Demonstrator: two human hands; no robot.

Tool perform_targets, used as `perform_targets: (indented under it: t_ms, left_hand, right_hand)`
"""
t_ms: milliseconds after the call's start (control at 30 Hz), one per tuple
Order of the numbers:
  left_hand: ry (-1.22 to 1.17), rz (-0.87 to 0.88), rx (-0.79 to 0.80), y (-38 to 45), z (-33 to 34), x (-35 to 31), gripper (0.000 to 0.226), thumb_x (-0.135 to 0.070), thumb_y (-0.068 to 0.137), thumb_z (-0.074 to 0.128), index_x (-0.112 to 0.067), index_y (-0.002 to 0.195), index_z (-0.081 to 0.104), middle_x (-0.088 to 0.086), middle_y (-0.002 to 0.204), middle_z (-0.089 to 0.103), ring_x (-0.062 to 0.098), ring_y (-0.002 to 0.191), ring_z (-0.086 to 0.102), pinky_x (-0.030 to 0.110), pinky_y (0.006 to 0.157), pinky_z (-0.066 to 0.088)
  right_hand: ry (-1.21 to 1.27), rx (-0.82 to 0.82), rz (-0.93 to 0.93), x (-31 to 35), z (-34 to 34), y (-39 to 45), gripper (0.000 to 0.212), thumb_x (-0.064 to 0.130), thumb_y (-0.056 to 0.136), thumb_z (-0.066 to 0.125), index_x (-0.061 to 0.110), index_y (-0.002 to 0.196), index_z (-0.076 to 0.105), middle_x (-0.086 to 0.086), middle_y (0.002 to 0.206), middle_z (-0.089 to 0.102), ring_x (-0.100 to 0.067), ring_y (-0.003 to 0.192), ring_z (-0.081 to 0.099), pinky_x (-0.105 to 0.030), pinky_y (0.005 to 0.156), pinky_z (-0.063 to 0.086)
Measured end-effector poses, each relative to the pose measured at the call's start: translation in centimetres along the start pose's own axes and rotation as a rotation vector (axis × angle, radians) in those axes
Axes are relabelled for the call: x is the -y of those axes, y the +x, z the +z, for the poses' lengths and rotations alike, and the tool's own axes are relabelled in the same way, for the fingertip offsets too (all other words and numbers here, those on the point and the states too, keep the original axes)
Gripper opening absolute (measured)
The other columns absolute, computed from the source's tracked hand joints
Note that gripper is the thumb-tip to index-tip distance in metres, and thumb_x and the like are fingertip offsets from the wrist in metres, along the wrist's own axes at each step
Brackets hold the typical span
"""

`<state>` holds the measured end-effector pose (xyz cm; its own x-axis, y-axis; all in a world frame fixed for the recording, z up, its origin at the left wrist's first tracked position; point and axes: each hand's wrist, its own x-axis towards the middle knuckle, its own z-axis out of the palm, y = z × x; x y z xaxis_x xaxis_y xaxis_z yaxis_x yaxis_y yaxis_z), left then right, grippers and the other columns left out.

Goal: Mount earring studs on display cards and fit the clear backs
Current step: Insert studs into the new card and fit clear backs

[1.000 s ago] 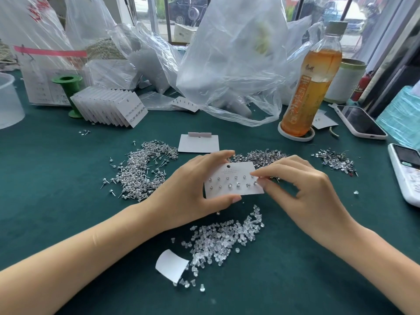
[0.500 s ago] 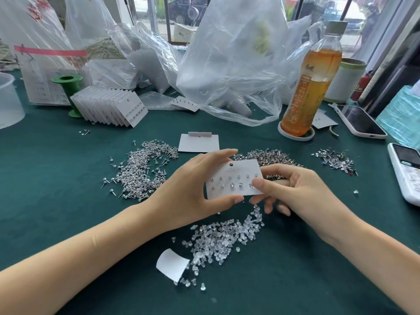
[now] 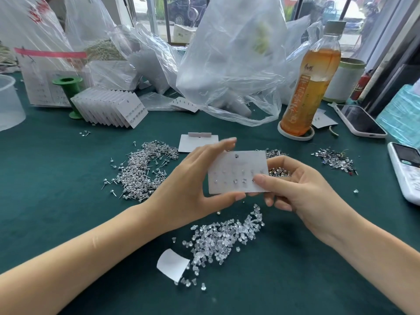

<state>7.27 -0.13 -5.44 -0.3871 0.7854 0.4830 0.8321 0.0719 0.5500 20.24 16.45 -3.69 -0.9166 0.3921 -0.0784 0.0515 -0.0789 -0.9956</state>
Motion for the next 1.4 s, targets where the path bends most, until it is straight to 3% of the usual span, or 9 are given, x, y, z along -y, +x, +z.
perform_targets:
  t_ms: [67, 133, 267, 367, 567, 800, 1000, 1167, 1400]
  left_hand:
    - [-0.051, -0.088, -0.032, 0.2, -0.2, 0.2, 0.085, -0.061, 0.071, 0.065, -0.035, 0.142, 0.026, -0.015, 0.138, 0.044, -0.003, 0.125, 0.041, 0.013, 0.103, 0.032]
    - [-0.063, -0.168, -0.035, 0.4, -0.4, 0.5, 0.081, -0.064, 0.071, 0.064, -0.032, 0.139, 0.033, -0.014, 0.126, 0.053, -0.005, 0.115, 0.047, 0.011, 0.099, 0.034]
    - [-0.085, -0.185, 0.158, 0.4, -1.0, 0.7, 0.033, -0.047, 0.075, 0.068, -0.023, 0.098, 0.063, -0.01, 0.084, 0.065, 0.004, 0.079, 0.059, 0.021, 0.075, 0.048]
    - [-0.111, -0.134, 0.287, 0.3, -1.4, 0.6, 0.011, -0.03, 0.081, 0.072, -0.02, 0.083, 0.069, -0.008, 0.076, 0.065, 0.01, 0.07, 0.059, 0.022, 0.065, 0.048]
    - [-0.098, -0.06, 0.319, 0.4, -0.5, 0.0, 0.005, -0.016, 0.084, 0.071, -0.018, 0.088, 0.072, -0.014, 0.079, 0.063, 0.008, 0.071, 0.059, 0.017, 0.068, 0.046]
    - [-0.011, 0.001, 0.357, 1.0, 0.5, -1.1, 0.017, -0.024, 0.089, 0.063, -0.028, 0.104, 0.071, -0.018, 0.084, 0.056, 0.007, 0.066, 0.055, 0.012, 0.064, 0.039]
    - [0.017, -0.004, 0.372, 1.4, 1.0, -1.7, 0.02, -0.026, 0.09, 0.061, -0.028, 0.108, 0.072, -0.004, 0.087, 0.06, 0.015, 0.065, 0.056, 0.027, 0.064, 0.046]
    - [0.061, 0.026, 0.375, 1.5, 1.2, -1.7, 0.019, -0.027, 0.09, 0.062, -0.029, 0.106, 0.072, -0.008, 0.085, 0.059, 0.003, 0.061, 0.05, 0.008, 0.064, 0.033]
    - [0.132, 0.132, 0.36, 2.1, 1.5, -1.8, 0.017, -0.029, 0.09, 0.063, -0.027, 0.102, 0.074, -0.015, 0.081, 0.054, 0.001, 0.063, 0.046, 0.004, 0.065, 0.031]
  right_hand:
    - [0.029, -0.048, -0.056, 0.1, -0.2, 0.1, 0.039, 0.028, 0.055, 0.078, 0.017, 0.088, 0.06, -0.009, 0.069, 0.072, -0.009, 0.043, 0.051, -0.013, 0.036, 0.031]
    - [0.048, -0.117, -0.111, 0.0, -0.6, 0.3, 0.036, 0.028, 0.057, 0.077, 0.019, 0.087, 0.061, -0.01, 0.069, 0.073, -0.008, 0.043, 0.052, -0.013, 0.038, 0.032]
    - [0.058, -0.207, -0.169, -0.6, -0.7, 0.5, 0.029, 0.022, 0.063, 0.074, 0.019, 0.088, 0.059, -0.004, 0.061, 0.07, -0.008, 0.042, 0.052, -0.014, 0.039, 0.034]
    - [0.067, -0.231, -0.184, -1.0, -0.6, 0.6, 0.025, 0.021, 0.065, 0.073, 0.019, 0.087, 0.06, -0.009, 0.067, 0.072, -0.009, 0.043, 0.051, -0.014, 0.04, 0.035]
    - [0.075, -0.221, -0.202, -1.5, -0.5, 0.8, 0.025, 0.019, 0.066, 0.073, 0.018, 0.086, 0.06, -0.005, 0.063, 0.07, -0.009, 0.043, 0.05, -0.014, 0.04, 0.033]
    - [0.168, -0.233, -0.188, -1.5, -0.9, 0.8, 0.028, 0.022, 0.065, 0.073, 0.019, 0.089, 0.059, -0.011, 0.071, 0.072, -0.009, 0.043, 0.049, -0.014, 0.041, 0.036]
    - [0.215, -0.226, -0.179, -1.4, -1.2, 0.8, 0.029, 0.023, 0.065, 0.074, 0.019, 0.09, 0.059, -0.008, 0.071, 0.072, -0.008, 0.044, 0.048, -0.014, 0.042, 0.037]
    - [0.227, -0.215, -0.175, -1.4, -1.3, 0.8, 0.029, 0.022, 0.067, 0.073, 0.018, 0.091, 0.059, -0.004, 0.068, 0.072, -0.006, 0.043, 0.047, -0.014, 0.042, 0.037]
    - [0.252, -0.218, -0.166, -1.3, -1.4, 0.8, 0.028, 0.022, 0.066, 0.073, 0.018, 0.091, 0.059, -0.006, 0.07, 0.072, -0.007, 0.042, 0.046, -0.014, 0.042, 0.036]
